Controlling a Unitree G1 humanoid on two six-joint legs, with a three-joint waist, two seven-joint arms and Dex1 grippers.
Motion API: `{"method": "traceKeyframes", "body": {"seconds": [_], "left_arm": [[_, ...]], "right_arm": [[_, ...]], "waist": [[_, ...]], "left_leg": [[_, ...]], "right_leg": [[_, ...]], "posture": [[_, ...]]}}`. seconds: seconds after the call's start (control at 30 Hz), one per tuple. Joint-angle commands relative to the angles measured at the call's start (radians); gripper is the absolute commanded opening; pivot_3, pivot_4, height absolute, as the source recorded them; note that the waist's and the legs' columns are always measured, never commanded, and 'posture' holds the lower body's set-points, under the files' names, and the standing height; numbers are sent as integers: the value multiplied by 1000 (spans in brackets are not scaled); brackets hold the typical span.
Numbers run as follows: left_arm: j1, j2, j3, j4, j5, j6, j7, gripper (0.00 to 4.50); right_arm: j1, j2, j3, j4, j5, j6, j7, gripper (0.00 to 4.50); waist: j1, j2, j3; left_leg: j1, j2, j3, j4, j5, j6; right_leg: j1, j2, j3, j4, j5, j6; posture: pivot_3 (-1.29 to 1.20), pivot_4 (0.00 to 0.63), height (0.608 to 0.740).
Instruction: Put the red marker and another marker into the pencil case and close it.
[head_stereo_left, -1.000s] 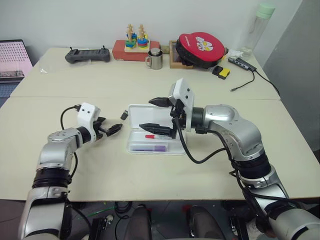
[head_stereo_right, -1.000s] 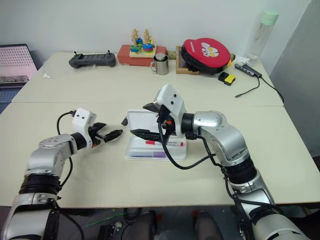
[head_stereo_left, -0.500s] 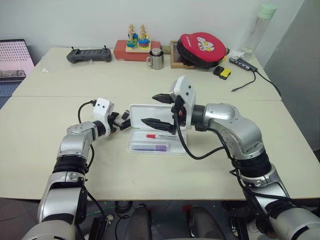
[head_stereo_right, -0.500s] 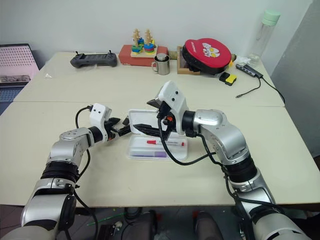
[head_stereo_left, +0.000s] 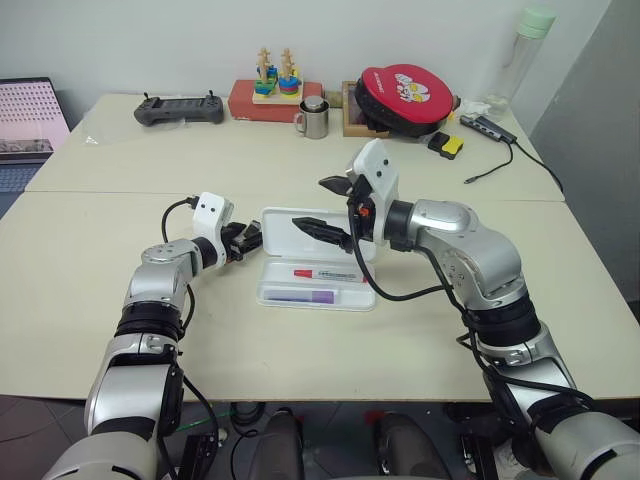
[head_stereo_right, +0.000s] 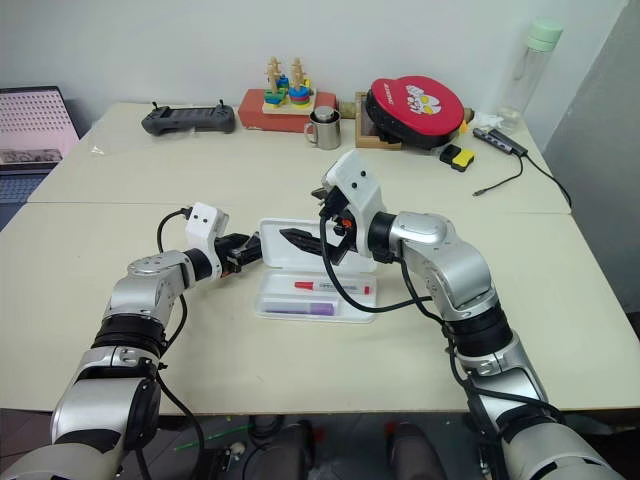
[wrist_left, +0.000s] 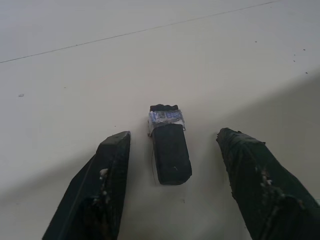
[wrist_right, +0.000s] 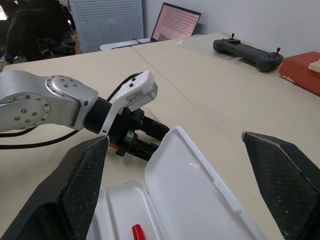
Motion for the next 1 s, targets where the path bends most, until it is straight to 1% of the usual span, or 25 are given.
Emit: {"method": "traceKeyframes", "body": {"seconds": [0.03, 0.13, 0.27, 0.33, 0.5, 0.57, 0.63, 0.7, 0.73, 0.77, 0.8, 0.87, 0.9, 0.97, 1.0], "left_arm": [[-4, -2, 4, 12, 3, -2, -7, 2169], [-5, -2, 14, 19, -1, 3, 5, 1622], [-5, 3, 48, 26, -4, 0, 62, 775], [6, 3, 53, 19, -5, 0, 71, 451], [20, 0, 52, 4, -1, -16, 78, 424], [5, 2, 82, -14, -2, -109, 120, 424], [-20, -6, 142, -88, -64, -160, 125, 424], [-41, -34, 195, -274, -212, -111, 47, 424], [-44, -44, 204, -343, -261, -89, 16, 424], [-34, -45, 189, -442, -305, -52, -26, 424], [-6, -44, 148, -556, -358, 15, -78, 424], [31, -38, 104, -689, -420, 105, -126, 424], [50, -35, 70, -740, -429, 133, -147, 424], [100, -17, -57, -845, -424, 191, -220, 424], [118, -7, -131, -873, -393, 209, -245, 424]], "right_arm": [[-27, -1, -15, -25, 6, -3, 1, 4500], [-29, -1, -15, -20, 3, -10, 1, 4500], [-28, -10, -25, -19, 4, -13, 4, 4500], [-28, -14, -24, -18, 5, -14, 8, 4500], [-31, -19, -27, -12, 6, -22, 17, 4500], [-23, -35, -42, -22, 16, -35, 37, 4500], [0, -66, -76, -67, 57, -30, 73, 4500], [36, -114, -136, -126, 125, -5, 119, 4500], [48, -133, -154, -142, 144, 0, 135, 4500], [79, -172, -163, -172, 159, -5, 170, 4500], [109, -208, -177, -196, 173, 1, 189, 4500], [140, -247, -192, -220, 195, 10, 203, 4500], [158, -269, -200, -234, 203, 18, 204, 4500], [223, -345, -202, -288, 214, 41, 236, 4500], [258, -383, -200, -315, 217, 53, 251, 4500]], "waist": [[0, 0, 0], [0, 0, 0], [-2, 0, 0], [-2, 0, 0], [-7, 0, 0], [-7, 0, 0], [-7, 0, 0], [-1, -1, 1], [3, -1, 1], [7, -2, 1], [10, -2, 1], [8, -2, 1], [5, -2, 1], [1, 0, 1], [0, 0, 1]], "left_leg": [[0, 0, 0, 0, 0, 0], [0, 0, 0, 0, 0, 0], [0, 0, 0, 0, 0, 0], [0, 0, 0, 0, 0, 0], [0, 0, 0, 0, 0, 0], [0, 0, 0, 0, 0, 0], [0, 0, 0, 0, 0, 0], [-1, 0, 0, 0, 0, 0], [-2, 0, 0, 0, 0, 0], [-3, 0, -1, 0, 0, 0], [-5, -1, -1, 0, 0, 0], [-6, -2, -1, 0, 0, 0], [-6, -3, 0, 0, 0, -1], [-3, -3, 2, 0, 0, -1], [-2, -2, 2, 0, 0, -1]], "right_leg": [[0, 0, 0, 0, 0, 0], [0, 0, 0, 0, 0, 0], [0, 0, 0, 0, 0, 0], [0, 0, 0, 0, 0, 0], [0, 0, 0, 0, 0, 0], [0, 0, 0, 0, 0, 0], [0, 0, 0, 0, 0, 0], [0, 0, 0, 0, 0, 0], [-1, 0, 0, -1, 0, 0], [-1, 0, -1, -1, 0, 0], [-1, -1, -2, -2, 0, 0], [0, -3, -2, -3, 0, 0], [1, -4, -2, -4, 0, 0], [3, -4, -1, -3, 0, 0], [3, -4, -1, -3, 0, -1]], "posture": [[0, 150, 740], [0, 150, 740], [0, 150, 740], [0, 150, 740], [0, 150, 740], [0, 150, 740], [0, 150, 740], [0, 150, 740], [0, 150, 740], [0, 150, 740], [0, 150, 740], [0, 150, 740], [0, 150, 740], [0, 150, 740], [0, 150, 740]]}}
